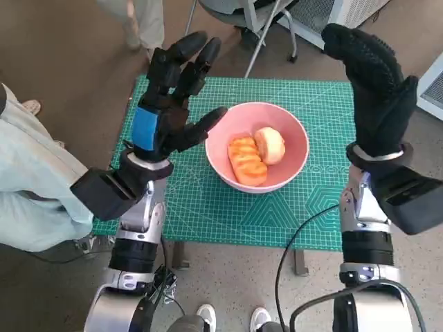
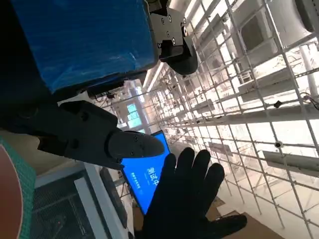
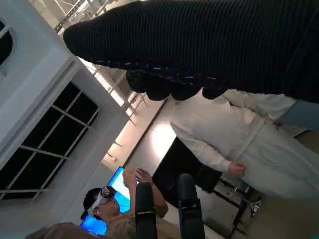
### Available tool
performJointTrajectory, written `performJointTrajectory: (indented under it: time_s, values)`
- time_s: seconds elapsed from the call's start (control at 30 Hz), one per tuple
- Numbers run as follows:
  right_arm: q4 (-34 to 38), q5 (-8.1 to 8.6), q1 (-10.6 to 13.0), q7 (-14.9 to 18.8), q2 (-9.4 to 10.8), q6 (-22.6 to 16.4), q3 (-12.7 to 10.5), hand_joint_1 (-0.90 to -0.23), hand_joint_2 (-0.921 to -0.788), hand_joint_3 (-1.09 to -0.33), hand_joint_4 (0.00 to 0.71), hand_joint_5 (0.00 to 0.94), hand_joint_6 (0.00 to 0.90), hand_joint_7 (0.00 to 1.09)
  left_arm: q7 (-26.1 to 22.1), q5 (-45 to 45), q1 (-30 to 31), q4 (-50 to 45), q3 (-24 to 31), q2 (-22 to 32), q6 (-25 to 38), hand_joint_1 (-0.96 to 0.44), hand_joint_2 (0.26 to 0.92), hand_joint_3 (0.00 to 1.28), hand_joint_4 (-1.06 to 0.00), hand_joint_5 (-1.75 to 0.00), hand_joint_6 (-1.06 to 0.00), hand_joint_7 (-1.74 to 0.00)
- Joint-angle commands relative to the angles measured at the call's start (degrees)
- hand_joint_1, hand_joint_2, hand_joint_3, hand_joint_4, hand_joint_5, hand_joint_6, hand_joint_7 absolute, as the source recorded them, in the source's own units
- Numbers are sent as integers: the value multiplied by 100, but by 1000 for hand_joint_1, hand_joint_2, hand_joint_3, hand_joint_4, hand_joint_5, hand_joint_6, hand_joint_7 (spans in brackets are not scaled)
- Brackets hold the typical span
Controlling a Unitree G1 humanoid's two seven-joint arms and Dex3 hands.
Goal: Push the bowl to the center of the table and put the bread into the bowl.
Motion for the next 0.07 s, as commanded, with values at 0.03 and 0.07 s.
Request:
performJointTrajectory:
  time_s: [0.03,0.07]
  values:
    - [45,-50,1,-30,0,44,27,-544,-921,-734,395,0,87,750,24,-47,27,7,23,-63,-93,-380,921,255,-306,-5,-24,-790]
    - [33,-78,8,-48,0,34,34,-544,-921,-734,394,0,87,750,46,-26,20,15,31,-66,-118,-380,921,255,-305,-5,-23,-788]
